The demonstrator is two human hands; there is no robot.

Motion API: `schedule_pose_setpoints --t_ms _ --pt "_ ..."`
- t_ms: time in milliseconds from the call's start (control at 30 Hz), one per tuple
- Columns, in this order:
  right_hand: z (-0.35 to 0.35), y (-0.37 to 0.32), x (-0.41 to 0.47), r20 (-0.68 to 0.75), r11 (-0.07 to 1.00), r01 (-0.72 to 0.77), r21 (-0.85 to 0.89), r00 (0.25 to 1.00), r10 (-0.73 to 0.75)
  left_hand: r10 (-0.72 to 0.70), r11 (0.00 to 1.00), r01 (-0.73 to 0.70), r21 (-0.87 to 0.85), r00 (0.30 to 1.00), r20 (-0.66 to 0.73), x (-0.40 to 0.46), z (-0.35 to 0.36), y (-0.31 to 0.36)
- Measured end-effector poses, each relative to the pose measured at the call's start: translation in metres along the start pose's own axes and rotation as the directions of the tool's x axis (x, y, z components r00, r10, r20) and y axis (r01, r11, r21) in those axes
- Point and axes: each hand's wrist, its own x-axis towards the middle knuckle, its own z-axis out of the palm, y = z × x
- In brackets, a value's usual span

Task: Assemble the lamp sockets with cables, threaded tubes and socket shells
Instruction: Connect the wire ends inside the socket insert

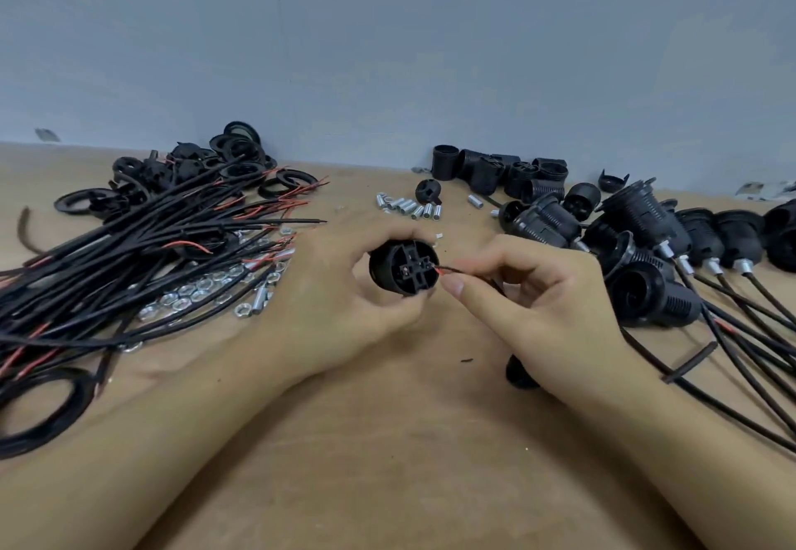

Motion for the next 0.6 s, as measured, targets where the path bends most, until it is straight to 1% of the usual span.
schedule_pose_setpoints --t_ms 133,267,367,467,600 --pt "-0.0018 0.0039 0.0007 0.027 1.0 0.001 0.009 1.0 -0.001 0.028 1.0 -0.028 0.004 1.0 -0.012 0.0021 0.0016 0.0001" --pt "-0.0028 0.0033 0.0016 0.049 1.0 0.017 -0.003 0.999 -0.017 0.042 0.999 -0.042 -0.03 0.999 -0.008 0.0027 0.0017 0.0013" --pt "-0.0032 0.0004 0.0019 0.088 1.0 0.01 0.001 0.996 -0.01 0.052 0.998 -0.053 -0.015 0.998 -0.019 0.0027 0.0009 -0.0004" --pt "-0.0027 -0.0024 0.0021 0.105 0.998 -0.052 0.048 0.993 0.047 0.067 0.998 -0.067 0.008 0.998 -0.019 0.0027 0.0001 -0.0016" --pt "-0.0051 -0.0015 0.0034 0.079 0.979 -0.187 0.084 0.98 0.181 0.077 0.997 -0.077 0.008 0.997 -0.016 0.0024 0.0 -0.0005"
